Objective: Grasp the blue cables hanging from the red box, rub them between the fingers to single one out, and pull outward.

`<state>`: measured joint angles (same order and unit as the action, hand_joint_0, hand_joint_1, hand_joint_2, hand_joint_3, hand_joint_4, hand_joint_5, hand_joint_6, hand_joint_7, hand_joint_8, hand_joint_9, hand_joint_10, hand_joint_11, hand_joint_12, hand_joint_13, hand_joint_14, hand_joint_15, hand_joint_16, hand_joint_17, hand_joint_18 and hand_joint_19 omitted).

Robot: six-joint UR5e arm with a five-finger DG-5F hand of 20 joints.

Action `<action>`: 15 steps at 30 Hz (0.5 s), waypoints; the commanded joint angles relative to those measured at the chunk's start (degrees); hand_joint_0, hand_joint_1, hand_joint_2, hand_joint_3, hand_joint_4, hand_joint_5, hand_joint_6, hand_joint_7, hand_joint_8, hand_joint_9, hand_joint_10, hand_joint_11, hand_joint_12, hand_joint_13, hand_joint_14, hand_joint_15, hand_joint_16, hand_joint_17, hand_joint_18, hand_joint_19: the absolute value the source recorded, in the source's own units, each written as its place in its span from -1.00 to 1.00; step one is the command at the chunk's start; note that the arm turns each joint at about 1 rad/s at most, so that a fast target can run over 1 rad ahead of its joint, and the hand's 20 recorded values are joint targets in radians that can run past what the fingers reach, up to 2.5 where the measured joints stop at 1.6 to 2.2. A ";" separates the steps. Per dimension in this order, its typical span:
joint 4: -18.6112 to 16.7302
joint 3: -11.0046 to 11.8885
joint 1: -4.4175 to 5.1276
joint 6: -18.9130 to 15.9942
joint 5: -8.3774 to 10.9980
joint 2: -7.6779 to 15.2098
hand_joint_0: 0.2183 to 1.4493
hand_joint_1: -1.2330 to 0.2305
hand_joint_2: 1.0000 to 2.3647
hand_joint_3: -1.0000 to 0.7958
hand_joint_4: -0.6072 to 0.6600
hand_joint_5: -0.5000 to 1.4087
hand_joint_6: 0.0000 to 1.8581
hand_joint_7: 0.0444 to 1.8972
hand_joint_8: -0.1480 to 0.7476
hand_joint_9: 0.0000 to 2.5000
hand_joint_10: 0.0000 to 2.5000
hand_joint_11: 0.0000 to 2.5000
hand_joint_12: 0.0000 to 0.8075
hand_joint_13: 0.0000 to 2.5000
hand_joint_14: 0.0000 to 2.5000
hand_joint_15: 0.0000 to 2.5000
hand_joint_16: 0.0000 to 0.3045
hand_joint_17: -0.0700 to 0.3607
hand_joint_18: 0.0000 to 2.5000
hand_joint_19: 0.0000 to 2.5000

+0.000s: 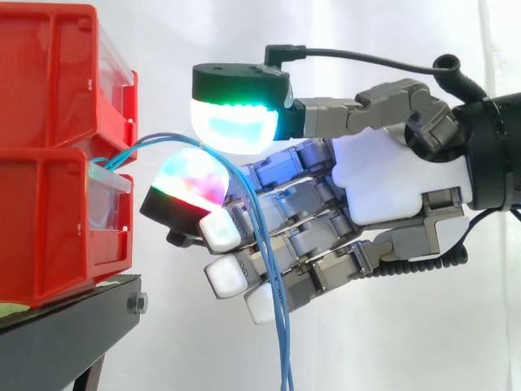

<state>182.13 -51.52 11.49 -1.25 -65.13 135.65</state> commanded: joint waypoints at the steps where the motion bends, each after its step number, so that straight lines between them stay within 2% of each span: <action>1: -0.11 0.19 0.11 0.11 0.00 -0.03 -0.41 -0.22 -0.98 -0.17 0.24 -0.64 -0.10 0.12 0.05 -0.25 -0.99 -0.64 -0.02 -0.28 -0.99 -0.59 -0.71 -0.21 -0.41 -0.58; 6: 0.06 0.19 0.29 -0.07 0.09 -0.03 -0.41 -0.28 -0.97 -0.09 0.22 -0.65 -0.06 0.08 0.05 -0.27 -0.99 -0.63 -0.02 -0.29 -0.99 -0.59 -0.71 -0.21 -0.41 -0.58; 11: 0.94 1.60 0.20 -0.59 0.00 -0.03 -0.40 -0.31 -0.97 -0.07 0.19 -0.65 -0.05 0.05 0.06 -0.27 -0.99 -0.63 -0.03 -0.29 -0.99 -0.59 -0.71 -0.21 -0.41 -0.58; 15: 6.04 3.62 -0.15 -2.26 -0.17 -0.03 -0.38 -0.36 -0.97 -0.10 0.19 -0.66 -0.04 0.02 0.05 -0.29 -0.99 -0.62 -0.03 -0.29 -0.99 -0.58 -0.71 -0.21 -0.41 -0.59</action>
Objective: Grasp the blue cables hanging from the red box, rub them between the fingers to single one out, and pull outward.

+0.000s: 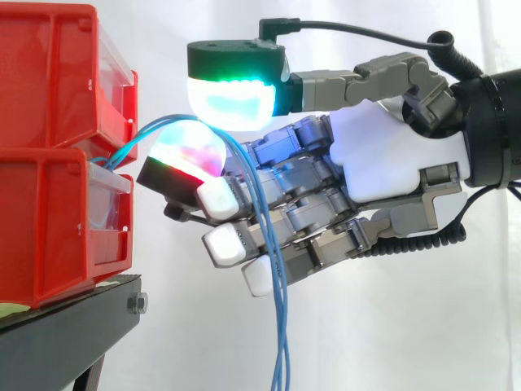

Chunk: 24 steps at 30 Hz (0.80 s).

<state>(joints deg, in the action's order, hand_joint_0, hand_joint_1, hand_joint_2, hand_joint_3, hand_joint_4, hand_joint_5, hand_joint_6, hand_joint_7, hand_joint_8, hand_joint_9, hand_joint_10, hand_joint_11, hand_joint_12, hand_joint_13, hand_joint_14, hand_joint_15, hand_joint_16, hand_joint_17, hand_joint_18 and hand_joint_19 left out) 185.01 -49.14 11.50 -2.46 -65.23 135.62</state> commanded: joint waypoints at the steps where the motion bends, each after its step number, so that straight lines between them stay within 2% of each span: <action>1: 3.17 1.24 -0.16 -1.06 -0.07 0.00 -0.37 -0.38 -0.97 -0.10 0.19 -0.66 -0.04 0.01 0.04 -0.30 -0.99 -0.62 -0.03 -0.30 -0.99 -0.59 -0.71 -0.21 -0.41 -0.59; 6: 9.49 2.74 -0.34 -3.78 -0.34 0.00 -0.33 -0.46 -0.98 -0.18 0.20 -0.67 -0.03 0.00 0.04 -0.31 -0.99 -0.61 -0.05 -0.31 -0.98 -0.58 -0.71 -0.21 -0.41 -0.60; 11: 13.45 4.05 -0.43 -4.66 -0.34 0.00 -0.27 -0.52 -0.98 -0.27 0.20 -0.68 -0.02 -0.03 0.03 -0.32 -0.99 -0.60 -0.06 -0.31 -0.98 -0.58 -0.71 -0.22 -0.40 -0.61; 15: 15.12 5.02 -0.60 -4.66 -0.42 0.00 -0.25 -0.55 -1.00 -0.44 0.29 -0.68 -0.02 -0.05 0.02 -0.31 -0.99 -0.59 -0.06 -0.29 -0.98 -0.58 -0.71 -0.22 -0.39 -0.61; 21: 16.00 5.37 -0.60 -4.66 -0.42 0.00 -0.48 -0.38 -1.00 -0.44 0.28 -0.65 -0.05 0.00 0.07 -0.24 -0.99 -0.60 -0.02 -0.25 -0.99 -0.58 -0.70 -0.20 -0.36 -0.58; 24: 15.82 5.28 -0.60 -4.57 -0.42 0.00 -0.51 -0.32 -1.00 -0.44 0.28 -0.62 -0.07 0.07 0.09 -0.19 -0.99 -0.61 0.01 -0.23 -0.99 -0.57 -0.69 -0.19 -0.35 -0.58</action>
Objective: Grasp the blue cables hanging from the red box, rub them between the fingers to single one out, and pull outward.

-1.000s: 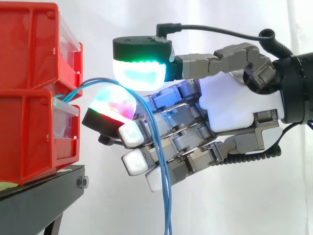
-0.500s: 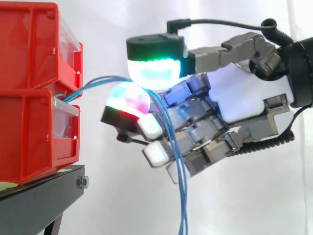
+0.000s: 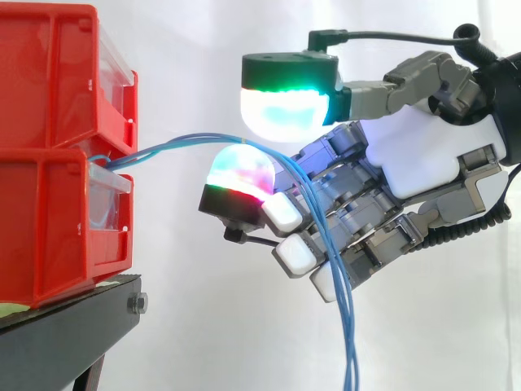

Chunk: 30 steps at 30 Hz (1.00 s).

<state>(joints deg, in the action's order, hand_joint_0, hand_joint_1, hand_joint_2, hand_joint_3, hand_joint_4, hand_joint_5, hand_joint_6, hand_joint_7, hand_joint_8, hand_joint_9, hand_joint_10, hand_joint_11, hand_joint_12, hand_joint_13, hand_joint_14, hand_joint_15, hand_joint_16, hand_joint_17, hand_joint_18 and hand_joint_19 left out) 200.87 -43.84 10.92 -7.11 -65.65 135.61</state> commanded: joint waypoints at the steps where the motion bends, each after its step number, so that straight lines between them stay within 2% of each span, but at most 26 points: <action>1: -0.04 0.07 -0.02 0.08 0.00 0.00 -0.52 -0.29 -1.00 -0.44 0.27 -0.62 -0.07 0.08 0.09 -0.19 -0.99 -0.62 0.01 -0.23 -0.98 -0.57 -0.69 -0.19 -0.34 -0.58; 4: -0.04 -0.02 0.07 0.26 0.00 0.00 -0.52 -0.20 -1.00 -0.44 0.24 -0.60 -0.08 0.11 0.09 -0.16 -0.99 -0.62 0.02 -0.21 -0.99 -0.57 -0.70 -0.19 -0.33 -0.57; 7: -0.04 0.07 -0.02 0.26 0.00 0.00 -0.46 -0.20 -1.00 -0.44 0.23 -0.60 -0.09 0.14 0.07 -0.15 -0.99 -0.62 -0.01 -0.22 -0.99 -0.57 -0.71 -0.21 -0.35 -0.56; 8: -0.04 -0.02 -0.02 0.26 -0.09 0.00 -0.40 -0.23 -0.99 -0.39 0.22 -0.60 -0.09 0.22 0.07 -0.16 -0.99 -0.61 -0.02 -0.22 -0.98 -0.56 -0.72 -0.23 -0.35 -0.56; 11: -0.04 0.07 0.07 0.26 -0.09 0.00 -0.38 -0.31 -0.98 -0.26 0.23 -0.61 -0.07 0.26 0.07 -0.16 -0.99 -0.61 -0.02 -0.22 -0.98 -0.56 -0.72 -0.23 -0.35 -0.57; 14: -0.04 0.07 -0.02 0.26 -0.09 0.00 -0.35 -0.39 -0.98 -0.18 0.14 -0.62 -0.03 0.17 0.06 -0.20 -0.99 -0.60 -0.02 -0.23 -0.98 -0.56 -0.72 -0.22 -0.35 -0.57; 17: -0.13 0.07 -0.02 0.26 -0.09 0.00 -0.29 -0.46 -0.97 -0.16 0.05 -0.64 -0.02 0.17 0.05 -0.22 -0.99 -0.59 -0.04 -0.24 -0.99 -0.56 -0.72 -0.23 -0.35 -0.58; 20: -0.04 0.07 -0.02 0.26 -0.09 0.00 -0.21 -0.54 -0.98 -0.20 0.00 -0.66 0.00 0.20 0.02 -0.25 -0.99 -0.59 -0.06 -0.26 -0.98 -0.57 -0.72 -0.23 -0.36 -0.60; 23: 0.13 0.07 -0.02 0.26 -0.09 0.00 -0.13 -0.57 -0.99 -0.38 0.07 -0.67 0.00 0.12 -0.01 -0.28 -0.99 -0.60 -0.07 -0.28 -0.98 -0.57 -0.72 -0.23 -0.37 -0.62; 24: 0.13 0.07 0.07 0.17 -0.09 0.00 -0.14 -0.59 -1.00 -0.44 0.11 -0.67 -0.01 0.10 -0.02 -0.29 -0.99 -0.60 -0.07 -0.28 -0.98 -0.58 -0.72 -0.23 -0.36 -0.63; 26: 0.13 0.07 -0.02 0.17 -0.09 0.00 -0.18 -0.58 -1.00 -0.44 0.18 -0.67 -0.01 0.06 -0.02 -0.29 -0.99 -0.59 -0.08 -0.29 -0.99 -0.58 -0.72 -0.23 -0.37 -0.63; 29: 0.13 0.07 -0.02 0.17 0.00 0.00 -0.37 -0.51 -1.00 -0.44 0.22 -0.65 -0.02 0.07 0.00 -0.26 -0.99 -0.59 -0.07 -0.28 -0.99 -0.57 -0.72 -0.23 -0.37 -0.60; 30: 0.13 0.07 -0.02 0.08 0.00 0.00 -0.47 -0.42 -1.00 -0.44 0.23 -0.65 -0.03 0.07 0.05 -0.24 -0.99 -0.60 -0.02 -0.26 -0.99 -0.56 -0.71 -0.21 -0.36 -0.59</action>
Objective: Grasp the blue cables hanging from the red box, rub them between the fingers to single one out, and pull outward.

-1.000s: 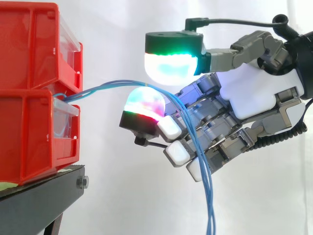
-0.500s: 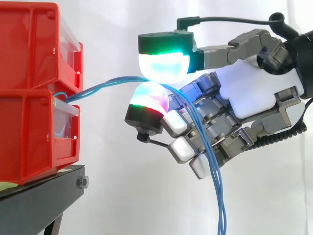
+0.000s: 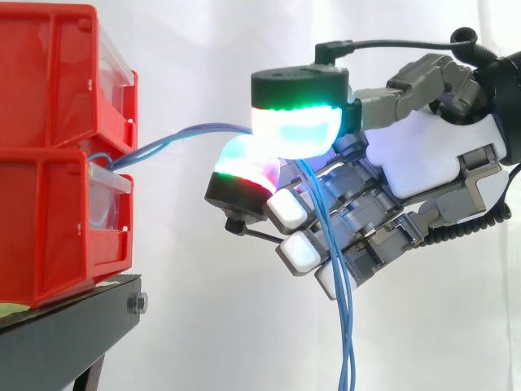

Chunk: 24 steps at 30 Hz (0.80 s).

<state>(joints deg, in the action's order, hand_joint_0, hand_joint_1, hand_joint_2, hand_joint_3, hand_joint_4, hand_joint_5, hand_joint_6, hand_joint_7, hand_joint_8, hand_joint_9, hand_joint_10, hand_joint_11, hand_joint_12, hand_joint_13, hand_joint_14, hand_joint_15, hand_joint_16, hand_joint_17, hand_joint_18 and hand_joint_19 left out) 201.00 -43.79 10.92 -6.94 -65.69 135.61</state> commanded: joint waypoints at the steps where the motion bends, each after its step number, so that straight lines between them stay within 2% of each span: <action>1: -0.08 -0.07 0.07 0.00 0.04 0.00 -0.48 -0.41 -1.00 -0.44 0.23 -0.64 -0.03 0.07 0.05 -0.24 -0.99 -0.60 -0.02 -0.26 -0.98 -0.57 -0.71 -0.21 -0.36 -0.59; 4: -0.17 -0.07 -0.02 0.00 -0.05 0.00 -0.55 -0.17 -1.00 -0.44 0.24 -0.62 -0.05 0.11 0.08 -0.20 -0.99 -0.61 0.02 -0.24 -0.99 -0.57 -0.68 -0.17 -0.33 -0.57; 9: -0.26 0.02 -0.02 -0.09 -0.05 0.00 -0.46 -0.04 -1.00 -0.44 0.22 -0.62 -0.06 0.16 0.07 -0.18 -0.99 -0.61 0.00 -0.24 -0.98 -0.56 -0.70 -0.20 -0.34 -0.54; 14: -0.17 0.02 -0.02 -0.09 -0.05 0.00 -0.41 -0.17 -0.98 -0.19 0.24 -0.63 -0.06 0.27 0.07 -0.21 -0.99 -0.60 0.01 -0.24 -0.98 -0.55 -0.70 -0.20 -0.35 -0.53; 16: 0.01 0.02 -0.02 -0.09 -0.05 0.00 -0.41 -0.25 -0.97 -0.11 0.23 -0.64 -0.03 0.17 0.07 -0.23 -0.99 -0.59 -0.01 -0.25 -0.99 -0.55 -0.70 -0.20 -0.35 -0.54; 20: 0.01 0.11 -0.02 -0.09 -0.05 0.00 -0.38 -0.33 -0.97 -0.10 0.17 -0.65 -0.01 0.13 0.05 -0.26 -0.99 -0.59 -0.03 -0.26 -0.98 -0.55 -0.70 -0.20 -0.36 -0.55; 24: 0.01 0.11 -0.02 -0.09 -0.05 -0.08 -0.27 -0.49 -0.98 -0.21 0.08 -0.67 0.00 0.09 0.01 -0.30 -0.99 -0.59 -0.06 -0.29 -0.98 -0.55 -0.71 -0.21 -0.36 -0.59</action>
<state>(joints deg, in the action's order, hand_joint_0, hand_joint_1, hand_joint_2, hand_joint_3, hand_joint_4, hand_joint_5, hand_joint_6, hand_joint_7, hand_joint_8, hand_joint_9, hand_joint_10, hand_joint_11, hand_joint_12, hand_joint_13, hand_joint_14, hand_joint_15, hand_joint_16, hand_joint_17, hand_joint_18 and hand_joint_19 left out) 201.00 -43.72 10.90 -7.03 -65.74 135.61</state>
